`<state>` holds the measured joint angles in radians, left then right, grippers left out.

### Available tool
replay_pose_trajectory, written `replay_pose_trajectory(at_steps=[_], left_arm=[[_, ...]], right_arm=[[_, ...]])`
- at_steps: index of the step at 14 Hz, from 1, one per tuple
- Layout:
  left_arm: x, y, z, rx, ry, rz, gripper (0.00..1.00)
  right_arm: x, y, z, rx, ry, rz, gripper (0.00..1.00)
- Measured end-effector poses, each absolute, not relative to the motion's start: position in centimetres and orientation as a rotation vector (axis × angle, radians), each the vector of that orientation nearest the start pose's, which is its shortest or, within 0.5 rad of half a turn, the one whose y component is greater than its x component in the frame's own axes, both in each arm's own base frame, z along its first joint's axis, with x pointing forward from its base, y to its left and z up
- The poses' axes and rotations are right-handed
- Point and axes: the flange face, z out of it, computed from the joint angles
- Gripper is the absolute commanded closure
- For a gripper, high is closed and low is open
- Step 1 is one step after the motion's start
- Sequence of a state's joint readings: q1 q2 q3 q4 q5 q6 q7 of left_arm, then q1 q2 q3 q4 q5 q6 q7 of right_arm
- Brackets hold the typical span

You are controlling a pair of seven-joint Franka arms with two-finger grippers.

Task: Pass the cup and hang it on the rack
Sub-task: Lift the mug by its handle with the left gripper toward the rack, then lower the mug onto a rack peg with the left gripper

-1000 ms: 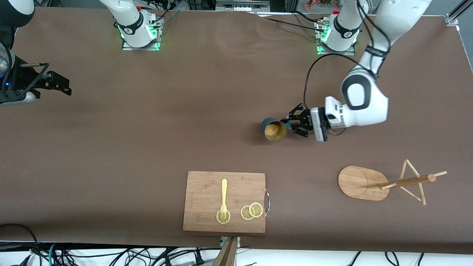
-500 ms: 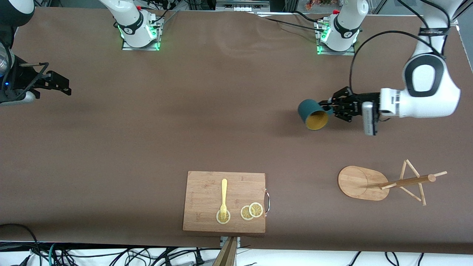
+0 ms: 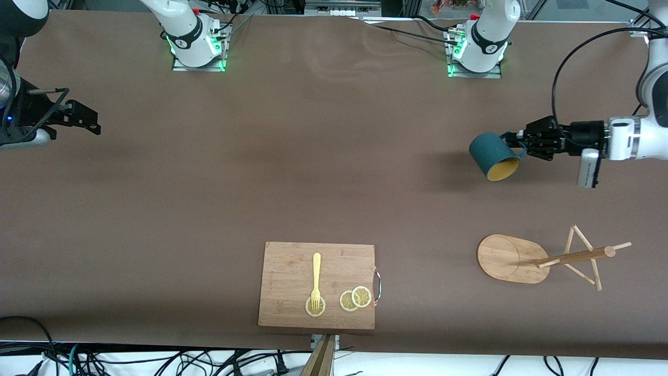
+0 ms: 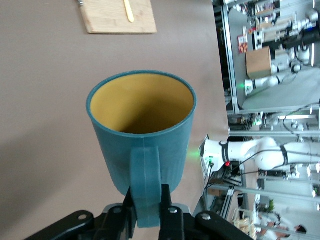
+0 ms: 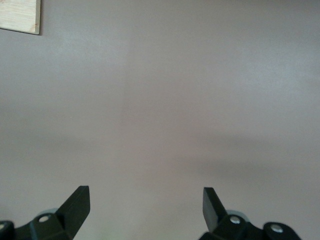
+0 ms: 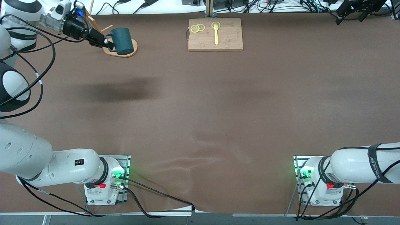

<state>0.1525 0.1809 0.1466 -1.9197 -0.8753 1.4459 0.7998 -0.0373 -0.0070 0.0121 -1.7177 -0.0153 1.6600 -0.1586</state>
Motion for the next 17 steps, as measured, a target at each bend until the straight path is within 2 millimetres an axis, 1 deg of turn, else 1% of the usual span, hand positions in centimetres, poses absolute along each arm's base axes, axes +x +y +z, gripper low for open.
replay_pose_trajectory(at_steps=[2,3,7,11,13,17], left_arm=[[53.7,9.4,39.6,2.08,-0.22,-0.092,1.0],[53.8,10.2,39.1,2.064,-0.172,-0.085,1.0],[54.3,12.1,37.7,1.938,0.049,-0.085,1.0],[54.0,15.2,35.3,1.807,0.18,-0.067,1.0],[54.4,16.1,33.9,1.743,0.231,-0.04,1.0],[55.8,17.4,32.5,1.684,0.276,0.007,1.0]], right_arm=[[55.4,-1.5,56.6,-3.144,-0.213,0.082,0.0],[55.4,-1.5,56.6,-3.144,-0.213,0.082,0.0],[55.4,-1.5,56.6,-3.144,-0.213,0.082,0.0],[55.4,-1.5,56.6,-3.144,-0.213,0.082,0.0],[55.4,-1.5,56.7,-3.144,-0.213,0.081,0.0],[55.4,-1.5,56.7,-3.144,-0.213,0.081,0.0]])
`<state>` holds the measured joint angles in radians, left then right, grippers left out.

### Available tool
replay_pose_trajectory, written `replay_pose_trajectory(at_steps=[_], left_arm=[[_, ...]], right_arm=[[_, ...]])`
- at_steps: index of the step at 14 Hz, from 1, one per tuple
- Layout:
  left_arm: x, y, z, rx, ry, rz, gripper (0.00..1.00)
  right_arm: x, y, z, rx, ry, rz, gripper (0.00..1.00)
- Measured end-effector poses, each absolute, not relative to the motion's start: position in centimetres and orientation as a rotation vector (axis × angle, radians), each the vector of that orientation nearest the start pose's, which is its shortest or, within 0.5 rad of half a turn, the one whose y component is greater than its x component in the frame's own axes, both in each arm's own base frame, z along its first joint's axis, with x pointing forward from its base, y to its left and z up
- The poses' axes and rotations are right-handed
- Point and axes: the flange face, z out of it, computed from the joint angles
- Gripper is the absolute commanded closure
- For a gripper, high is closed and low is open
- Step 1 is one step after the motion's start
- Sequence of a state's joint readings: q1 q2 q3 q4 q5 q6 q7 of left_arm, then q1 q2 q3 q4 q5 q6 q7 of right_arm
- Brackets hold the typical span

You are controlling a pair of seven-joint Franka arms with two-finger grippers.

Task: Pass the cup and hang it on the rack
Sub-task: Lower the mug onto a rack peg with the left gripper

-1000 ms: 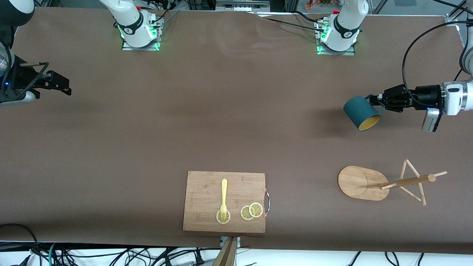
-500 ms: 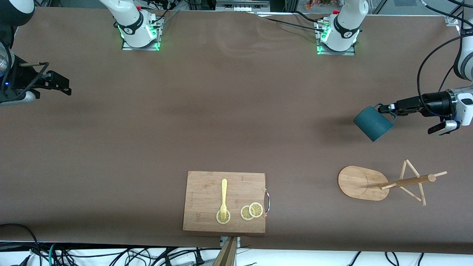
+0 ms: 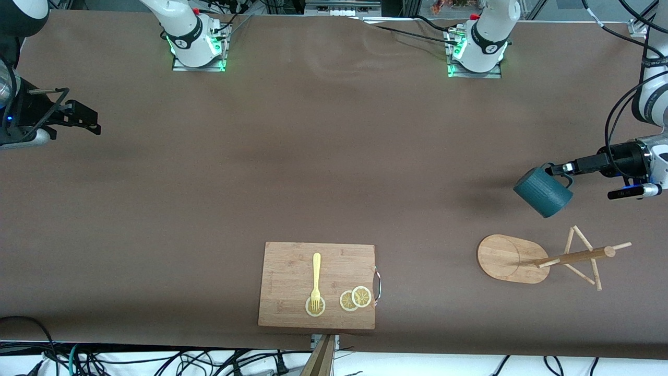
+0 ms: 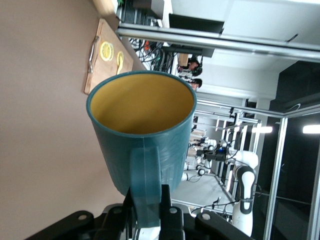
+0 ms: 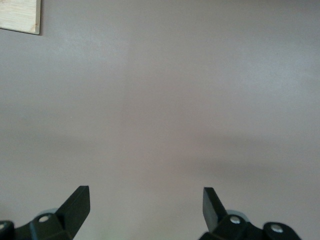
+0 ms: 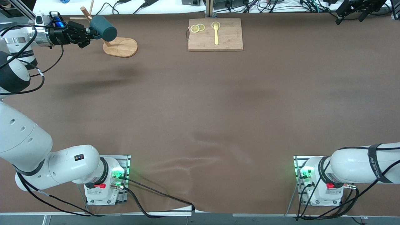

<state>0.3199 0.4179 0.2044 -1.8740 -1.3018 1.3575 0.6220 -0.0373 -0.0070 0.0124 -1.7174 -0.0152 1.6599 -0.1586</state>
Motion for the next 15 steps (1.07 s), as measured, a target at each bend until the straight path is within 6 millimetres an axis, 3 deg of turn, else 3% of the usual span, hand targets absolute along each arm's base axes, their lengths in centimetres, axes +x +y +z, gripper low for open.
replay_pose_trajectory(at_steps=[6,10,15], left_arm=[[56.1,19.4,27.4,1.531,0.307,0.07,1.0],[57.7,20.5,27.8,1.485,0.282,0.116,1.0],[58.1,21.8,26.3,1.417,0.297,0.144,1.0]], right_arm=[[55.4,-1.5,56.7,-3.144,-0.213,0.081,0.0],[55.4,-1.5,56.7,-3.144,-0.213,0.081,0.0],[55.4,-1.5,56.7,-3.144,-0.213,0.081,0.0]])
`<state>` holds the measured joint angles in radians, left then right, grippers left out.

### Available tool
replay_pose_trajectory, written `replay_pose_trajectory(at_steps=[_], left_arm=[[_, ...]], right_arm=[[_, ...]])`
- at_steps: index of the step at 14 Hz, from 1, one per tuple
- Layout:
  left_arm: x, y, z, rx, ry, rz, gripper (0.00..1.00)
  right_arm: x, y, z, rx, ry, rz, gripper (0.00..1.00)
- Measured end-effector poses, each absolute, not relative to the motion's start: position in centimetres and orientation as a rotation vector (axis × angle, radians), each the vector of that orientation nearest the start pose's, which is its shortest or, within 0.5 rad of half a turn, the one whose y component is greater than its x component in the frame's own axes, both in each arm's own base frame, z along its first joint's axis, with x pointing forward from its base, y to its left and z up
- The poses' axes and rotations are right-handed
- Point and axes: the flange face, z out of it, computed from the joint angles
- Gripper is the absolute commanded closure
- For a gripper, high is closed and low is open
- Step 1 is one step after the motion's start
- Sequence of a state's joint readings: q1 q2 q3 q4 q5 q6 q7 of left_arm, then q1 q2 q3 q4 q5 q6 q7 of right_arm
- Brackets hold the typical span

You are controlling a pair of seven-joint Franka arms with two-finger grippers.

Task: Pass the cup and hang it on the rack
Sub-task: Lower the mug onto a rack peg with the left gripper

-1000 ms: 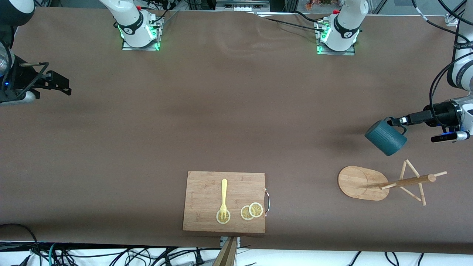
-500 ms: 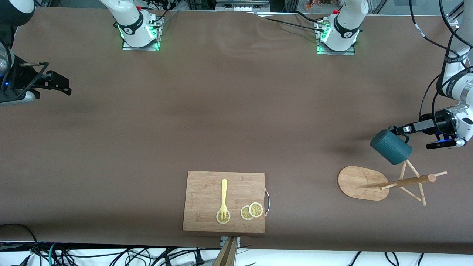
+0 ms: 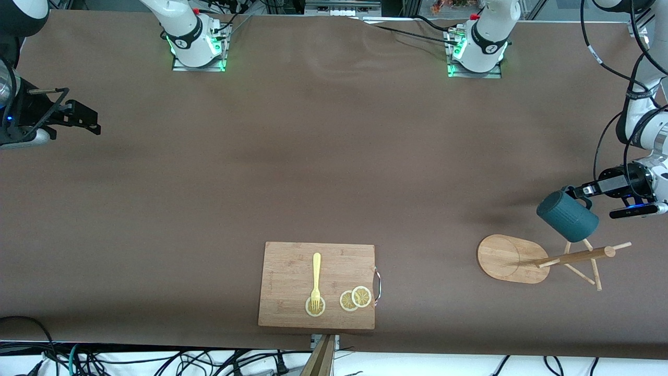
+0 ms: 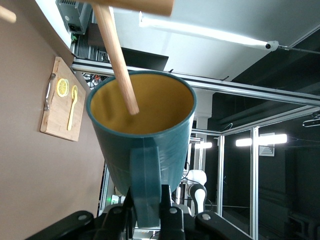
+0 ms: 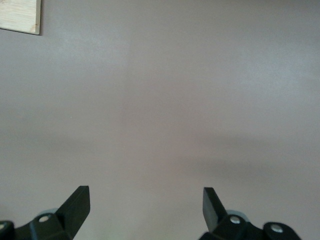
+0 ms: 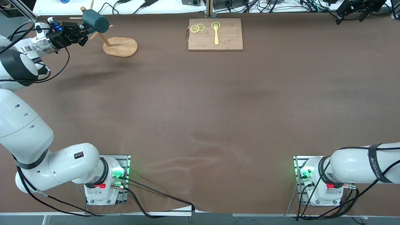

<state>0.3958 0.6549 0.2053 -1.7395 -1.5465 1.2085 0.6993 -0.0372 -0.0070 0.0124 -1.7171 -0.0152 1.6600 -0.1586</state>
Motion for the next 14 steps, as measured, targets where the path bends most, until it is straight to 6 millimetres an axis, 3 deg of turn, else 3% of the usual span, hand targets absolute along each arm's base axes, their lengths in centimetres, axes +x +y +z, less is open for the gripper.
replay_pose_trajectory(at_steps=[4,14], left_arm=[[58.1,23.2,25.5,1.379,0.317,0.177,1.0],[58.0,23.4,21.6,1.295,0.376,0.189,1.0]], right_arm=[[55.4,-1.5,56.7,-3.144,-0.213,0.081,0.0],[55.4,-1.0,56.7,-3.143,-0.228,0.081,0.0]])
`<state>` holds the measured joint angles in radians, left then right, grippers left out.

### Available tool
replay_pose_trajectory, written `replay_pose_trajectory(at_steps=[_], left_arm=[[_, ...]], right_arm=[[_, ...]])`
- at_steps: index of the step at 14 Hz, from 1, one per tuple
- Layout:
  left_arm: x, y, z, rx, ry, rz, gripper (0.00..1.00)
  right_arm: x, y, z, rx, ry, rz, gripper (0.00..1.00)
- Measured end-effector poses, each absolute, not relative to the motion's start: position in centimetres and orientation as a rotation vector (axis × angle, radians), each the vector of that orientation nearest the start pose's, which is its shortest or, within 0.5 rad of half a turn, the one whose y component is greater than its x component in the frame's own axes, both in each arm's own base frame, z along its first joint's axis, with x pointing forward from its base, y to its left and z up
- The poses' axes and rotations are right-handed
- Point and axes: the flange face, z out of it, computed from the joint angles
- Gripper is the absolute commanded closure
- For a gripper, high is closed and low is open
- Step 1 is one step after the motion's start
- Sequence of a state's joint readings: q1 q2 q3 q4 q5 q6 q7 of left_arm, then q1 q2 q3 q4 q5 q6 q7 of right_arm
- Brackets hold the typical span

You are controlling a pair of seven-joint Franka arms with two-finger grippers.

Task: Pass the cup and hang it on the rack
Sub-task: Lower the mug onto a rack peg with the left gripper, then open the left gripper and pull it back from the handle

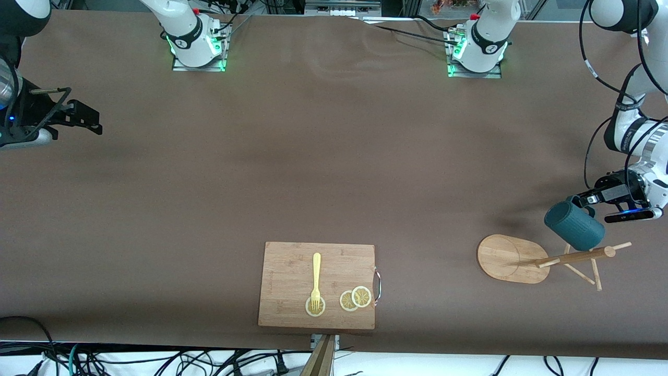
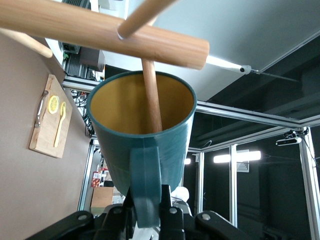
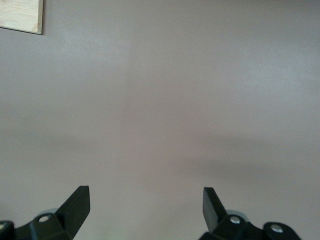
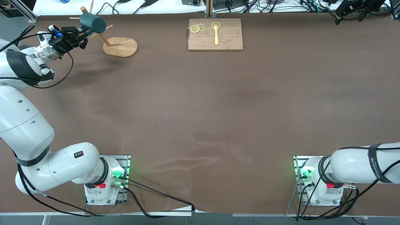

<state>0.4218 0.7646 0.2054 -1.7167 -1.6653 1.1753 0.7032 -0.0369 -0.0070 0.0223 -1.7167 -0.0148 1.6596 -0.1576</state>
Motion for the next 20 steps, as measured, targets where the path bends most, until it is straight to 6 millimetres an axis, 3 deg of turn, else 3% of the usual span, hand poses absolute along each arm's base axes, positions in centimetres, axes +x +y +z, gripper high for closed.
replay_pose_trajectory(at_steps=[4,11,12,15,16,17,20], left_arm=[[57.9,23.3,19.9,1.272,0.401,0.186,1.0],[57.9,23.0,19.2,1.267,0.406,0.177,0.97],[57.9,23.0,19.2,1.267,0.406,0.177,0.89],[57.9,23.0,19.0,1.271,0.413,0.178,0.47],[57.9,22.9,18.7,1.275,0.419,0.177,0.28],[57.9,22.8,18.5,1.275,0.421,0.173,0.01],[57.9,22.4,17.9,1.293,0.399,0.19,0.0]], right_arm=[[55.4,-0.7,56.7,-3.143,-0.235,0.079,0.0],[55.4,0.1,57.0,-3.142,-0.257,0.069,0.0],[55.4,0.1,57.1,-3.142,-0.257,0.069,0.0],[55.4,0.1,57.0,-3.142,-0.257,0.069,0.0],[55.4,0.1,57.0,-3.142,-0.257,0.069,0.0],[55.4,0.1,57.0,-3.142,-0.257,0.069,0.0],[55.4,0.1,57.1,-3.142,-0.257,0.069,0.0]])
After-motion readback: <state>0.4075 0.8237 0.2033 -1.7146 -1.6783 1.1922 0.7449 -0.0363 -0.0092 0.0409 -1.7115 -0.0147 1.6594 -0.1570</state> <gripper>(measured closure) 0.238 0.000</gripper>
